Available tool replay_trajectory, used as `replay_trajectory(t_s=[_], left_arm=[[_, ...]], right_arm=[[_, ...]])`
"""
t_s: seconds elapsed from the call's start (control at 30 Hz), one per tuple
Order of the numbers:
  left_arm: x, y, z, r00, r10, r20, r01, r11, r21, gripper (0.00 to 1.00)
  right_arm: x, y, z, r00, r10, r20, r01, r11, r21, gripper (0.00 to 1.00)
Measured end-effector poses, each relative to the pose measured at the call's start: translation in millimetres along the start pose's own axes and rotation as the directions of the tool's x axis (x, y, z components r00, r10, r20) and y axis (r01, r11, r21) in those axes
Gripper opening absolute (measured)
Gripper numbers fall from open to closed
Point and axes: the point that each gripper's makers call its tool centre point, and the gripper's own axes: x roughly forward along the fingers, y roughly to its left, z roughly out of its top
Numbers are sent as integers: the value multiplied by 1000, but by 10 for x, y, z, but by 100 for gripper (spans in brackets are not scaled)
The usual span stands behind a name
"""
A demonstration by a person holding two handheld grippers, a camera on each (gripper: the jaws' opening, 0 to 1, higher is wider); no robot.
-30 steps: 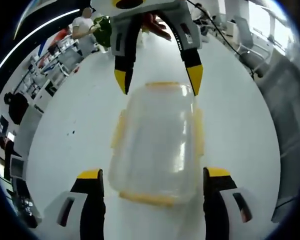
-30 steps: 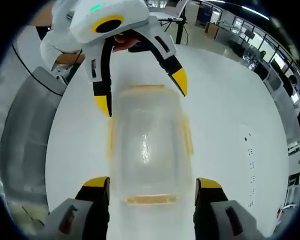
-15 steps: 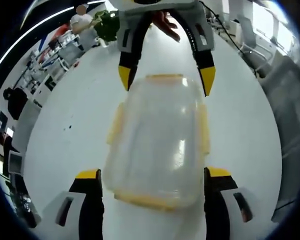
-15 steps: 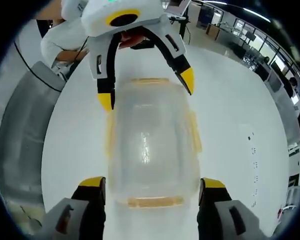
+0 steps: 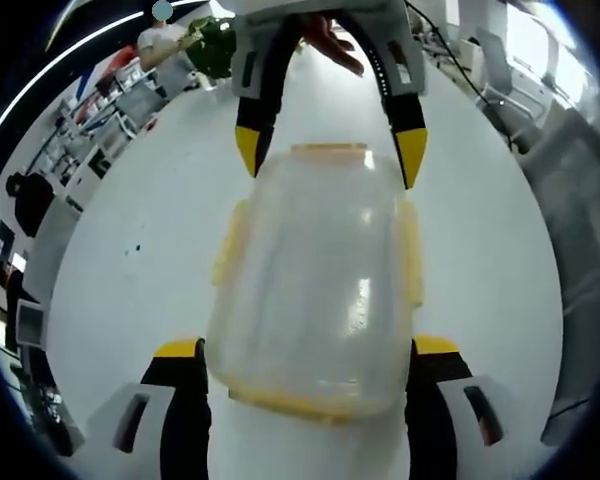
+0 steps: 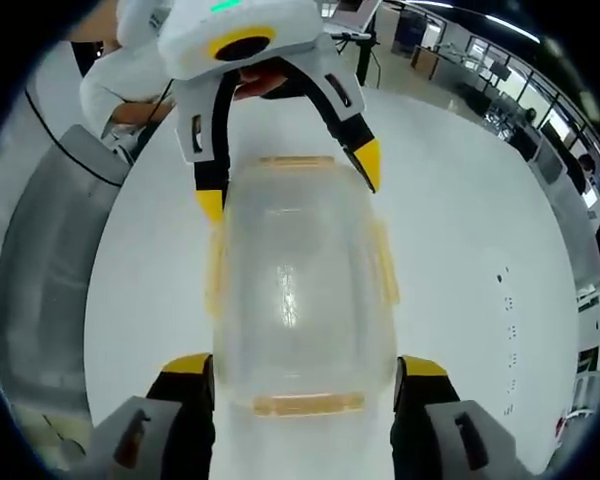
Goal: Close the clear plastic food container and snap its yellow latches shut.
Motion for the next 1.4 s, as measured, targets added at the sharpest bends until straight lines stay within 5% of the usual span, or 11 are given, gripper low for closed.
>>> replay_trajectory(t_s=[0.77, 1.4], left_arm=[[-184, 39, -374, 1000, 13, -15, -13, 1000, -8, 79], [-164, 185, -437, 1000, 9, -20, -9, 1000, -18, 81]], right_arm=[[145, 62, 377, 1000, -5, 25, 5, 1000, -1, 72], [205, -66, 467, 999, -9, 46, 8, 1000, 16, 72]])
